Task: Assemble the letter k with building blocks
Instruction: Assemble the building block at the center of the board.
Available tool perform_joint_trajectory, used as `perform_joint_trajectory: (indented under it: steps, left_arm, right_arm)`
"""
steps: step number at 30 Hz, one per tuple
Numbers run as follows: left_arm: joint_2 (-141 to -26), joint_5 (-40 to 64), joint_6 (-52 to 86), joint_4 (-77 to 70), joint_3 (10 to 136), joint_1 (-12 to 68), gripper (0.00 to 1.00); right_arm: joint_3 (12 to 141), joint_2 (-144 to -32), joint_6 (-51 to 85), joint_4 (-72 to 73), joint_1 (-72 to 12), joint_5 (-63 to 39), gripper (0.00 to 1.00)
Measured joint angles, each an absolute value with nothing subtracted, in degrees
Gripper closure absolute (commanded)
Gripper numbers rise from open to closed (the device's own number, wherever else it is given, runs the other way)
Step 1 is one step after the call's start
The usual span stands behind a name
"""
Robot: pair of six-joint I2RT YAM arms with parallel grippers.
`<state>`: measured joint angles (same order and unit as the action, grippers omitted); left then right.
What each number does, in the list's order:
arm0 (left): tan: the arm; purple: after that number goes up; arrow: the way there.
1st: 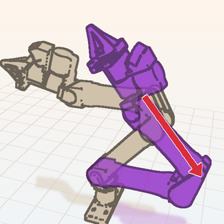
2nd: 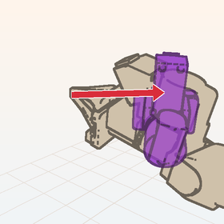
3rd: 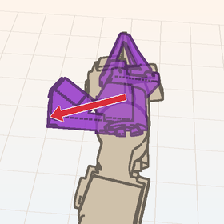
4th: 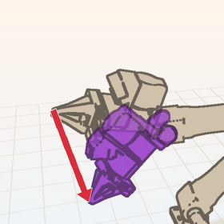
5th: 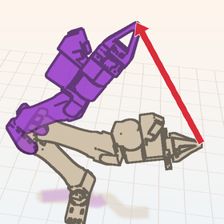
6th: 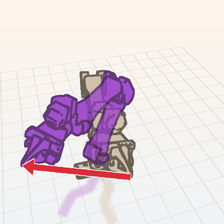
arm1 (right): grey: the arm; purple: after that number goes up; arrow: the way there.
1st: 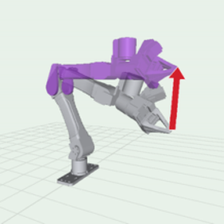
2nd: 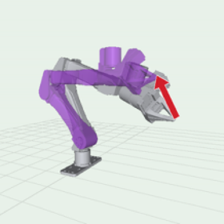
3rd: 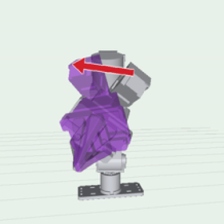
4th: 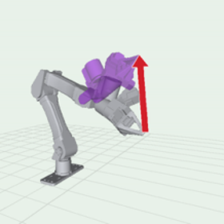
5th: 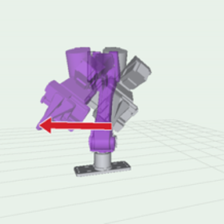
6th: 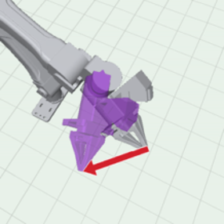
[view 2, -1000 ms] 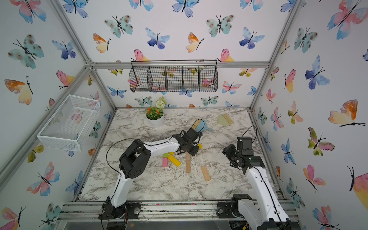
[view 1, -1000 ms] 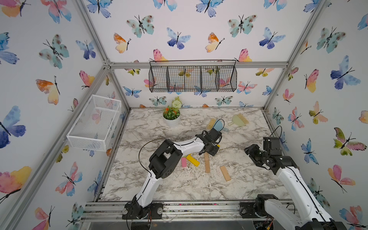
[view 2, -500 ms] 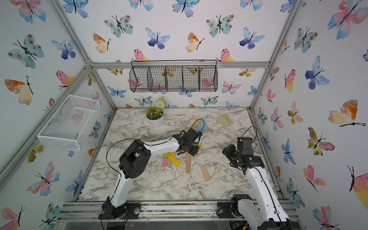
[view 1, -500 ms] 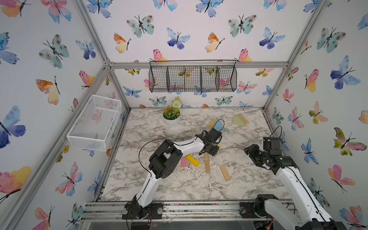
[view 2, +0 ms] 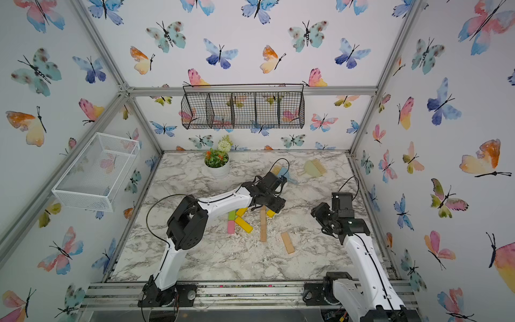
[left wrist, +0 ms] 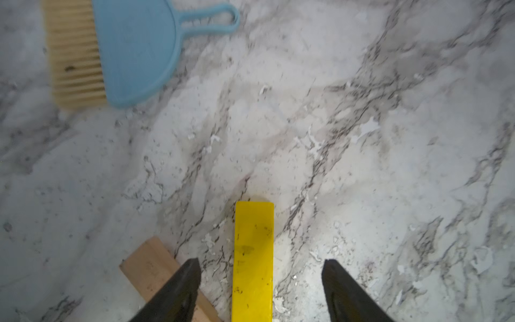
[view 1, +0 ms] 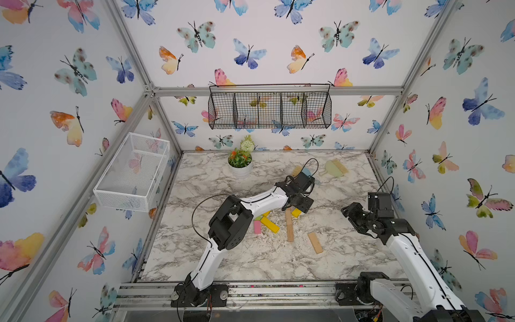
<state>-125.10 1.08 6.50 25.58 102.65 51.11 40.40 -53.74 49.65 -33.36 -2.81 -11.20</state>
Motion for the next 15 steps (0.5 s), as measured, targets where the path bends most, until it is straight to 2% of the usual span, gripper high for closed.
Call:
perform_joint_trajectory:
  steps: [5, 8, 12, 15]
  left_arm:
    - [-123.1, -1.0, 6.2, 26.2, 104.9, 51.2, 0.13]
    - [-117.9, -3.7, 6.5, 25.8, 100.8, 51.0, 0.01]
    - [-107.9, -4.1, 8.6, 24.2, 93.2, 49.1, 0.02]
    - [-100.6, -3.5, 10.7, 22.3, 88.3, 44.1, 0.02]
  right_arm:
    - [40.6, -56.9, 44.8, -32.6, -2.8, -14.4, 0.46]
    - [41.8, -62.8, 39.7, -34.4, -3.1, -16.3, 0.46]
    - [42.2, -67.0, 34.5, -37.8, -6.0, -16.3, 0.46]
    - [42.2, -67.2, 32.7, -38.9, -10.9, -15.5, 0.46]
